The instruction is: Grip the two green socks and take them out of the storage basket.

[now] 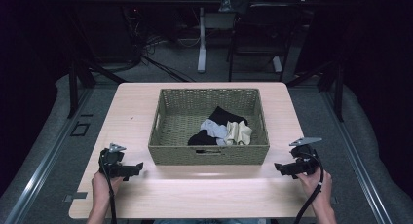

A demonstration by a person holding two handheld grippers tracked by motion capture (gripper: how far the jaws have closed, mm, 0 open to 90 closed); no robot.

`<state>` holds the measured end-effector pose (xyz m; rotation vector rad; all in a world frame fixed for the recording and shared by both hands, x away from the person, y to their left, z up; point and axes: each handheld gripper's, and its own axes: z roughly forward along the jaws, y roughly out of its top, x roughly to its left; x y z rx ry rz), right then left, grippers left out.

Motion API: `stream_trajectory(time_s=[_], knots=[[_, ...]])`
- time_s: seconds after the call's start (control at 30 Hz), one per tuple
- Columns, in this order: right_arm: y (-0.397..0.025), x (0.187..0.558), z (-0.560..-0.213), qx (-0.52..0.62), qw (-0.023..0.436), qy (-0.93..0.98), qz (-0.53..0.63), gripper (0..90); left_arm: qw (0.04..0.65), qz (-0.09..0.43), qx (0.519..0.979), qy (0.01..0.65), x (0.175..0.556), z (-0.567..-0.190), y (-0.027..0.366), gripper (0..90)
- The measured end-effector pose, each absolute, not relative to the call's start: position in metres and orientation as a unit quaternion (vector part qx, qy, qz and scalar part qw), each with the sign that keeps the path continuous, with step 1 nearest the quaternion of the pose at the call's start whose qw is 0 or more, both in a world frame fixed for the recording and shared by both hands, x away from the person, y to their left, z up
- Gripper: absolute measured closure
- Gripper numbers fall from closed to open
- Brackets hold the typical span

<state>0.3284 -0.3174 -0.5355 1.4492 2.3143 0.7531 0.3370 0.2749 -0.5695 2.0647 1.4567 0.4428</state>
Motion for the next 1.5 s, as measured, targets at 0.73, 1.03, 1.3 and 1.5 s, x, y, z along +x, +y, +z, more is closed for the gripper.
stream_trajectory(time_s=[0.73,1.03,1.3,1.5], knots=[[-0.316,0.323,-0.494,0.49,0.158,0.806,0.293,2.5,0.278,0.162,0.78,0.537,0.339,-0.573,0.27,0.1],[-0.313,0.329,-0.456,0.472,0.162,0.809,0.312,2.9,0.277,0.161,0.776,0.543,0.337,-0.573,0.274,0.1],[-0.296,0.342,-0.419,0.441,0.166,0.822,0.32,3.7,0.275,0.16,0.78,0.54,0.338,-0.573,0.272,0.1],[-0.278,0.355,-0.406,0.42,0.156,0.834,0.321,3.8,0.273,0.157,0.782,0.538,0.339,-0.573,0.272,0.1]])
